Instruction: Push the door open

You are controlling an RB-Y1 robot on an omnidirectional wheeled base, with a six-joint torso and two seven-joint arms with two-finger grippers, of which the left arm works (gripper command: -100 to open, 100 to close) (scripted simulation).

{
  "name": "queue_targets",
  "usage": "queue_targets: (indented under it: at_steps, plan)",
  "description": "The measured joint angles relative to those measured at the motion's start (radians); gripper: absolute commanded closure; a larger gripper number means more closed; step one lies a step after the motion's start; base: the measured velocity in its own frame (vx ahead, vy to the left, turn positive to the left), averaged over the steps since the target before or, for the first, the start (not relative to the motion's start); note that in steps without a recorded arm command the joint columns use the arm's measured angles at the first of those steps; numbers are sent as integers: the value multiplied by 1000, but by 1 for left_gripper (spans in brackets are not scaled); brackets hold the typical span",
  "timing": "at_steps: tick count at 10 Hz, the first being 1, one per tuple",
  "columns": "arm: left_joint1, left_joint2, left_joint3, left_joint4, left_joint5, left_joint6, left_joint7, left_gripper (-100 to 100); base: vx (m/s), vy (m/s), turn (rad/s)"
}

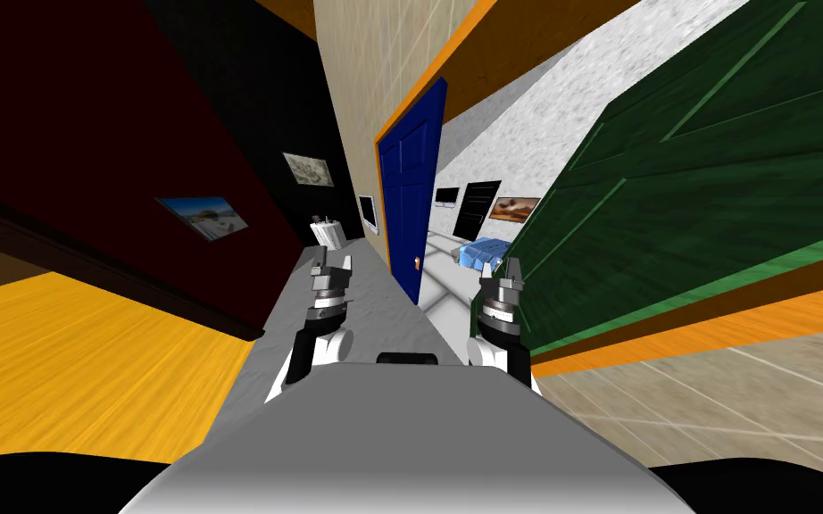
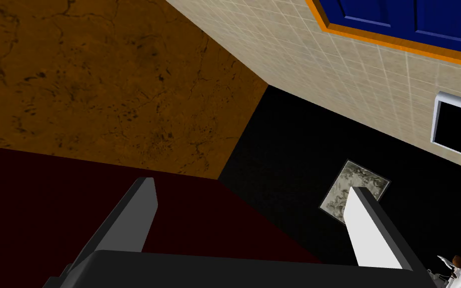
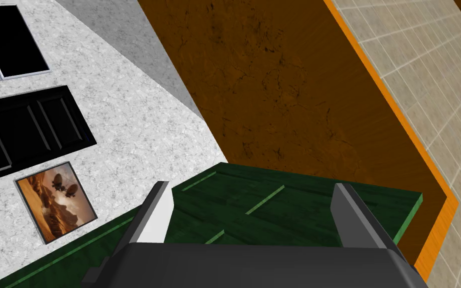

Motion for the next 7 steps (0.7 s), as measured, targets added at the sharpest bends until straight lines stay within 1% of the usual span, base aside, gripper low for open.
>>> queue_targets:
  at_steps: [1, 2, 3, 4, 5, 7]
  plan:
    - [2, 6, -5, 12, -1, -3, 1, -100, 129, 34, -83]
    - [-8, 11, -8, 32, -1, -5, 2, -100, 105, 35, -53]
    - [-9, 15, -12, 52, -2, -14, 3, -100, 104, 33, -122]
    - [-22, 19, -17, 81, -4, -20, 3, -100, 123, 44, -80]
    - [-21, 22, -28, 104, -8, -29, 1, -100, 120, 52, -77]
    - [-35, 30, -36, 141, -10, -32, 2, -100, 97, 41, -97]
